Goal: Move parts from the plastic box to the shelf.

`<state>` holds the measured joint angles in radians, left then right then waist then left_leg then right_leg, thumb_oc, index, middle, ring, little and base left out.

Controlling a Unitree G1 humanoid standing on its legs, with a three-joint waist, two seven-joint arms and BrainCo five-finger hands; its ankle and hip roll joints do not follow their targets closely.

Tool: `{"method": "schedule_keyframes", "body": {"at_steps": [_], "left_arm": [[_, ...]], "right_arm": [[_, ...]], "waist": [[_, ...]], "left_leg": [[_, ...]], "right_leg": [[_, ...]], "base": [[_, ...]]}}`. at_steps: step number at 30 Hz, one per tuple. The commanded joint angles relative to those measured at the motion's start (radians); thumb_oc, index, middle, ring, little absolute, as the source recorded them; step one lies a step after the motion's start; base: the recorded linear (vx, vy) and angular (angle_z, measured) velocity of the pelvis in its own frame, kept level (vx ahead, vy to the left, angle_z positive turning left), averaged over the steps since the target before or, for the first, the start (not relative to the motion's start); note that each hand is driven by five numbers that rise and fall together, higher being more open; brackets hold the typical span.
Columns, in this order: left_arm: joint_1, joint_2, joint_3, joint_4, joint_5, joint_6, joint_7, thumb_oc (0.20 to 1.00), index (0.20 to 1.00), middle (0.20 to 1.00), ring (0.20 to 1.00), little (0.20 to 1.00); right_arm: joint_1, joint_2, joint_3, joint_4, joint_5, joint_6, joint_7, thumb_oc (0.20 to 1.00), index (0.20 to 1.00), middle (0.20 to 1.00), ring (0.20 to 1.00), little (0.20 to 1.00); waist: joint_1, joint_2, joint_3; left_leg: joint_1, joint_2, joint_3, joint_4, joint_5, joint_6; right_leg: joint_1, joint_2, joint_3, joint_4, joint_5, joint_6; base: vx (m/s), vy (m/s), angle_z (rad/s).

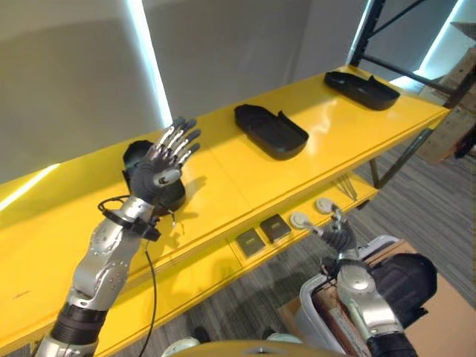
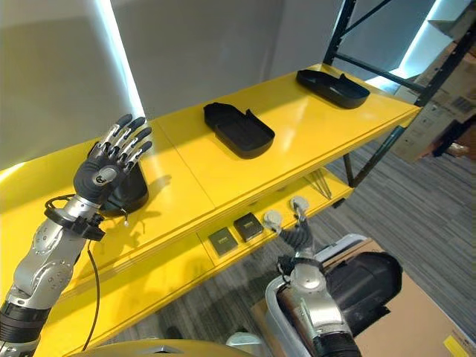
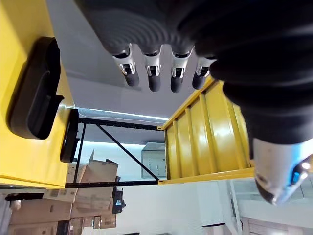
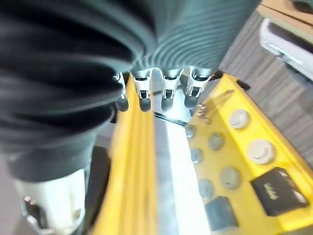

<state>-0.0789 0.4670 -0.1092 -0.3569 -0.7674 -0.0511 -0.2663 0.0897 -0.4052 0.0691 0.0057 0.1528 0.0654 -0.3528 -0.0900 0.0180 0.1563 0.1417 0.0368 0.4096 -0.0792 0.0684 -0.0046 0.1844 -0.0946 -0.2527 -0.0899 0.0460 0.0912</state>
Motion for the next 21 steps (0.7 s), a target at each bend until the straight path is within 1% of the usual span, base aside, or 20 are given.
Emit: {"method": "schedule_keyframes", "body": {"at_steps": [1, 2, 3, 4, 5, 6, 7, 8, 9, 10, 11, 13, 14, 15, 16, 17, 18, 21], "left_arm": [[0.012, -0.014, 0.044, -0.063, -0.054, -0.079, -0.064, 1.000, 1.000, 1.000, 1.000, 1.000], [0.022, -0.024, 0.050, -0.087, -0.035, -0.076, -0.059, 1.000, 1.000, 1.000, 1.000, 1.000], [0.025, -0.027, 0.051, -0.097, -0.019, -0.077, -0.040, 1.000, 1.000, 1.000, 1.000, 1.000], [0.022, -0.034, 0.058, -0.119, -0.003, -0.057, -0.022, 1.000, 1.000, 1.000, 1.000, 1.000], [0.021, -0.036, 0.058, -0.121, -0.003, -0.053, -0.027, 1.000, 1.000, 1.000, 1.000, 1.000], [0.016, -0.043, 0.055, -0.119, -0.008, -0.034, -0.039, 1.000, 1.000, 1.000, 1.000, 1.000], [0.011, -0.042, 0.051, -0.119, -0.013, -0.031, -0.034, 1.000, 1.000, 1.000, 1.000, 1.000], [0.004, -0.037, 0.044, -0.115, -0.027, -0.021, -0.030, 1.000, 1.000, 1.000, 1.000, 1.000], [0.000, -0.036, 0.041, -0.112, -0.033, -0.020, -0.033, 1.000, 1.000, 1.000, 1.000, 1.000], [-0.017, -0.031, 0.025, -0.105, -0.042, -0.015, -0.026, 1.000, 1.000, 1.000, 1.000, 1.000], [-0.046, -0.034, -0.003, -0.094, -0.038, -0.014, -0.003, 1.000, 1.000, 1.000, 1.000, 1.000], [-0.054, -0.034, -0.014, -0.090, -0.034, -0.012, 0.009, 1.000, 1.000, 1.000, 1.000, 1.000], [-0.049, -0.033, -0.018, -0.095, -0.021, -0.018, 0.036, 1.000, 1.000, 1.000, 1.000, 1.000], [-0.040, -0.032, -0.015, -0.104, -0.011, -0.022, 0.055, 1.000, 1.000, 1.000, 1.000, 1.000], [-0.030, -0.032, -0.014, -0.114, -0.008, -0.026, 0.060, 1.000, 1.000, 1.000, 1.000, 1.000], [-0.030, -0.031, -0.014, -0.115, -0.007, -0.027, 0.062, 1.000, 1.000, 1.000, 1.000, 1.000], [-0.028, -0.028, -0.018, -0.118, -0.010, -0.031, 0.063, 1.000, 1.000, 1.000, 1.000, 1.000], [-0.046, -0.022, -0.042, -0.117, -0.011, -0.039, 0.074, 1.000, 1.000, 1.000, 1.000, 1.000]], "right_arm": [[-0.057, -0.038, -0.051, -0.075, 0.011, -0.054, -0.049, 1.000, 1.000, 1.000, 1.000, 1.000], [-0.077, -0.057, -0.067, -0.117, 0.016, -0.067, -0.053, 1.000, 1.000, 1.000, 1.000, 1.000], [-0.096, -0.067, -0.069, -0.128, 0.012, -0.081, -0.050, 1.000, 1.000, 1.000, 1.000, 1.000], [-0.156, -0.093, -0.066, -0.149, 0.006, -0.090, -0.050, 1.000, 1.000, 1.000, 1.000, 1.000], [-0.161, -0.097, -0.068, -0.154, 0.002, -0.091, -0.055, 1.000, 1.000, 1.000, 1.000, 1.000], [-0.166, -0.107, -0.078, -0.176, 0.004, -0.083, -0.067, 1.000, 1.000, 1.000, 1.000, 1.000], [-0.156, -0.114, -0.094, -0.202, 0.016, -0.086, -0.063, 1.000, 1.000, 1.000, 1.000, 1.000], [-0.140, -0.119, -0.108, -0.228, 0.028, -0.096, -0.060, 1.000, 1.000, 1.000, 1.000, 1.000], [-0.133, -0.120, -0.113, -0.237, 0.029, -0.103, -0.065, 1.000, 1.000, 1.000, 1.000, 1.000], [-0.112, -0.121, -0.128, -0.259, 0.035, -0.116, -0.066, 1.000, 1.000, 1.000, 1.000, 1.000], [-0.082, -0.120, -0.156, -0.290, 0.043, -0.138, -0.052, 1.000, 1.000, 1.000, 1.000, 1.000], [-0.060, -0.118, -0.172, -0.309, 0.054, -0.151, -0.039, 1.000, 1.000, 1.000, 1.000, 1.000], [-0.050, -0.112, -0.176, -0.324, 0.071, -0.158, -0.015, 1.000, 1.000, 1.000, 1.000, 1.000], [-0.051, -0.106, -0.170, -0.336, 0.082, -0.154, -0.002, 1.000, 1.000, 1.000, 1.000, 1.000], [-0.063, -0.101, -0.152, -0.351, 0.096, -0.148, -0.014, 1.000, 1.000, 1.000, 1.000, 1.000], [-0.065, -0.100, -0.149, -0.351, 0.097, -0.146, -0.014, 1.000, 1.000, 1.000, 1.000, 1.000], [-0.075, -0.096, -0.137, -0.353, 0.090, -0.145, -0.032, 1.000, 1.000, 1.000, 1.000, 1.000], [-0.107, -0.080, -0.105, -0.341, 0.075, -0.138, -0.063, 1.000, 1.000, 1.000, 1.000, 1.000]], "waist": [[0.024, -0.004, -0.007], [0.046, -0.002, -0.009], [0.059, -0.002, -0.007], [0.101, -0.006, 0.002], [0.103, -0.006, 0.003], [0.099, -0.002, 0.010], [0.088, 0.001, 0.016], [0.074, 0.003, 0.022], [0.070, 0.004, 0.024], [0.052, 0.007, 0.031], [0.025, 0.010, 0.048], [0.010, 0.010, 0.059], [0.007, 0.011, 0.072], [0.013, 0.010, 0.084], [0.025, 0.015, 0.090], [0.027, 0.014, 0.090], [0.031, 0.020, 0.089], [0.038, 0.033, 0.081]], "left_leg": [[0.044, 0.075, -0.075, 0.011, -0.059, -0.051], [0.021, 0.027, -0.181, 0.036, -0.086, -0.031], [0.012, -0.009, -0.259, 0.057, -0.109, -0.017], [-0.029, -0.107, -0.441, 0.130, -0.149, 0.023], [-0.033, -0.115, -0.453, 0.137, -0.153, 0.026], [-0.033, -0.126, -0.449, 0.146, -0.159, 0.033], [-0.029, -0.128, -0.429, 0.150, -0.164, 0.039], [-0.024, -0.129, -0.415, 0.152, -0.168, 0.044], [-0.022, -0.129, -0.410, 0.153, -0.170, 0.046], [-0.015, -0.133, -0.400, 0.151, -0.176, 0.053], [-0.001, -0.139, -0.375, 0.140, -0.181, 0.063], [0.011, -0.139, -0.351, 0.128, -0.181, 0.066], [0.033, -0.135, -0.315, 0.114, -0.188, 0.067], [0.051, -0.134, -0.263, 0.098, -0.190, 0.068], [0.066, -0.128, -0.195, 0.070, -0.189, 0.073], [0.064, -0.129, -0.187, 0.068, -0.185, 0.074], [0.065, -0.124, -0.161, 0.054, -0.182, 0.079], [0.049, -0.107, -0.116, 0.040, -0.170, 0.092]], "right_leg": [[-0.033, 0.003, 0.024, 0.003, -0.011, 0.012], [-0.048, 0.011, 0.079, 0.003, -0.006, 0.014], [-0.050, 0.017, 0.112, 0.003, -0.005, 0.017], [-0.073, 0.024, 0.222, 0.003, 0.023, 0.024], [-0.077, 0.025, 0.234, 0.003, 0.027, 0.026], [-0.085, 0.023, 0.253, 0.003, 0.039, 0.034], [-0.093, 0.020, 0.263, 0.006, 0.049, 0.039], [-0.104, 0.016, 0.272, 0.010, 0.058, 0.045], [-0.108, 0.014, 0.275, 0.012, 0.061, 0.047], [-0.127, 0.006, 0.285, 0.018, 0.074, 0.058], [-0.167, -0.009, 0.285, 0.031, 0.103, 0.078], [-0.195, -0.020, 0.268, 0.041, 0.123, 0.092], [-0.211, -0.037, 0.209, 0.054, 0.143, 0.108], [-0.236, -0.060, 0.134, 0.090, 0.170, 0.125], [-0.260, -0.090, 0.044, 0.154, 0.181, 0.139], [-0.265, -0.094, 0.039, 0.160, 0.184, 0.139], [-0.268, -0.108, 0.009, 0.201, 0.173, 0.141], [-0.251, -0.140, -0.031, 0.279, 0.125, 0.125]], "base": [[0.00, 0.057, -0.36], [0.00, 0.069, -0.57], [-0.08, 0.128, -1.69], [-0.08, 0.101, -2.22], [-0.12, 0.143, -2.89], [-0.08, 0.130, -2.49], [-0.10, 0.168, -2.06], [-0.09, 0.130, -1.39], [-0.11, 0.138, -0.83], [-0.18, 0.158, -0.93], [-0.19, 0.158, -0.93], [-0.12, 0.092, -0.82], [-0.12, 0.055, -0.73], [-0.21, 0.046, -1.67], [-0.21, 0.016, -2.07], [-0.20, -0.002, -2.27], [-0.14, -0.025, -1.52], [-0.14, -0.070, -0.75]]}}
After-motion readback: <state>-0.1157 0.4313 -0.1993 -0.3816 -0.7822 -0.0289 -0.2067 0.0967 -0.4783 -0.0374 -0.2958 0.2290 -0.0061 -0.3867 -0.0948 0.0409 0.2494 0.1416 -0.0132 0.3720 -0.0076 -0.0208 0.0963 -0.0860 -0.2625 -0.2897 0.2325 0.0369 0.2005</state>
